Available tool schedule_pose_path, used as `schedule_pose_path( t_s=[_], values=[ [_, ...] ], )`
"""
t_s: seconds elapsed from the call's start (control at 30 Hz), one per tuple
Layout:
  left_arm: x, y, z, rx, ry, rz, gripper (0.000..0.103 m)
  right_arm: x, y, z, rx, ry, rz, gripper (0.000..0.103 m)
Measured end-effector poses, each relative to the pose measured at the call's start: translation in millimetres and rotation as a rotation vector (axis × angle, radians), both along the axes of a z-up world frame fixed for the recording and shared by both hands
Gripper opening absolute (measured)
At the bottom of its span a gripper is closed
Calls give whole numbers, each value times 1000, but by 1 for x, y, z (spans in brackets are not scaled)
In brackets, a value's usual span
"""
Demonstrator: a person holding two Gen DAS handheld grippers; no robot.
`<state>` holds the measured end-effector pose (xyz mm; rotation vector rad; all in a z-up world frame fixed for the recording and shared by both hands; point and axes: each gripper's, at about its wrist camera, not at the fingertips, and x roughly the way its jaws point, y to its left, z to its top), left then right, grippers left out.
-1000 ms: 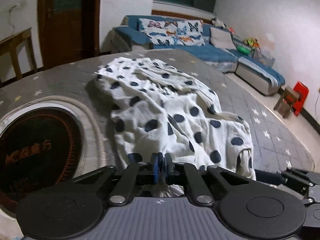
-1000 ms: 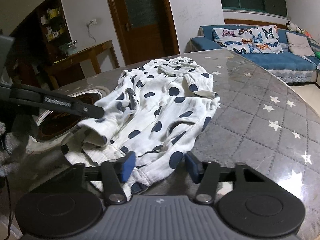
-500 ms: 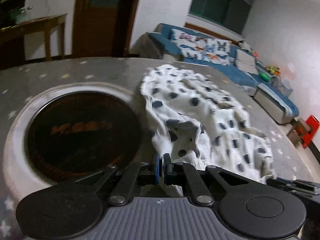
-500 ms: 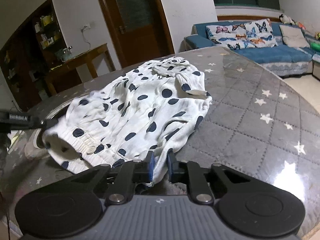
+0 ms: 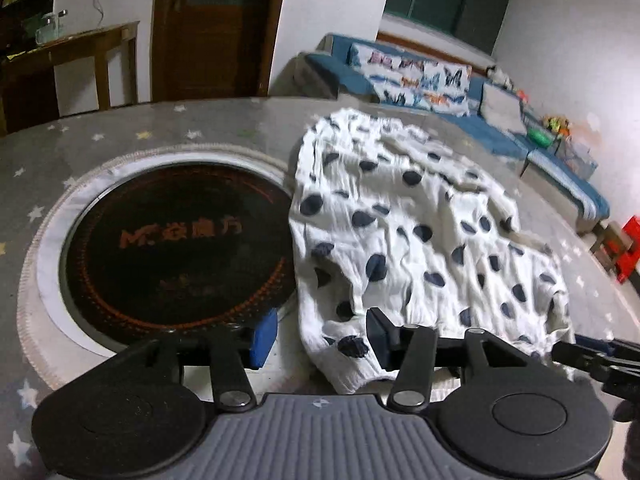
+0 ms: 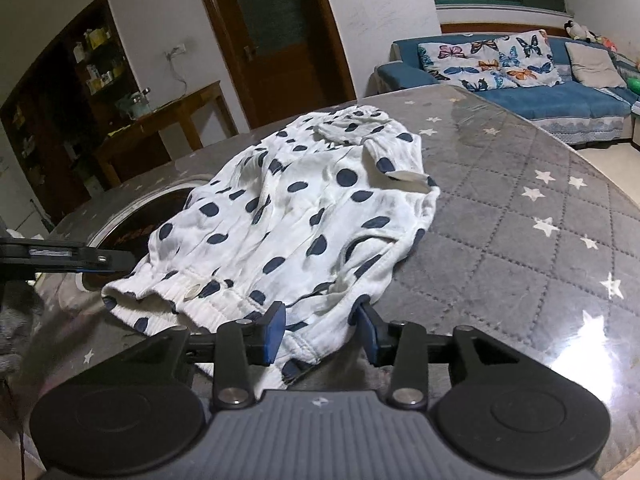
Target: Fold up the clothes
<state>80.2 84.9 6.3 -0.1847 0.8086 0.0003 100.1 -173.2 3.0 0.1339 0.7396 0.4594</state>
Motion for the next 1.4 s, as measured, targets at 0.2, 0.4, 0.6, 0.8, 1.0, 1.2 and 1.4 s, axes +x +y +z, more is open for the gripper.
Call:
schedule_pose_path(
  t_s=[0.2, 0.4, 0.6, 0.8, 1.0, 1.2, 1.4],
  values=[
    [1, 2, -9, -14, 23, -19, 7, 1, 0, -2, 1, 7, 9, 22],
    [-9, 7, -3, -7, 17, -20, 0, 1, -2, 2, -21, -1, 37, 6],
    [-35, 12, 1, -22, 22, -44, 0, -8, -9, 11, -48, 0, 90, 5],
    [-73, 12, -3, -25, 70, -92, 0, -32, -15, 15, -101, 34, 175, 5],
    [-103, 15, 2, -63, 92, -107, 0, -48, -24, 21, -123, 80, 244, 13],
    [-99, 18, 25, -39, 19, -82, 6, -39, -29, 49, -144, 9, 247, 30],
    [-63, 13, 36, -20, -38, -58, 25, 15, -16, 65, -176, -84, 244, 31]
  ],
)
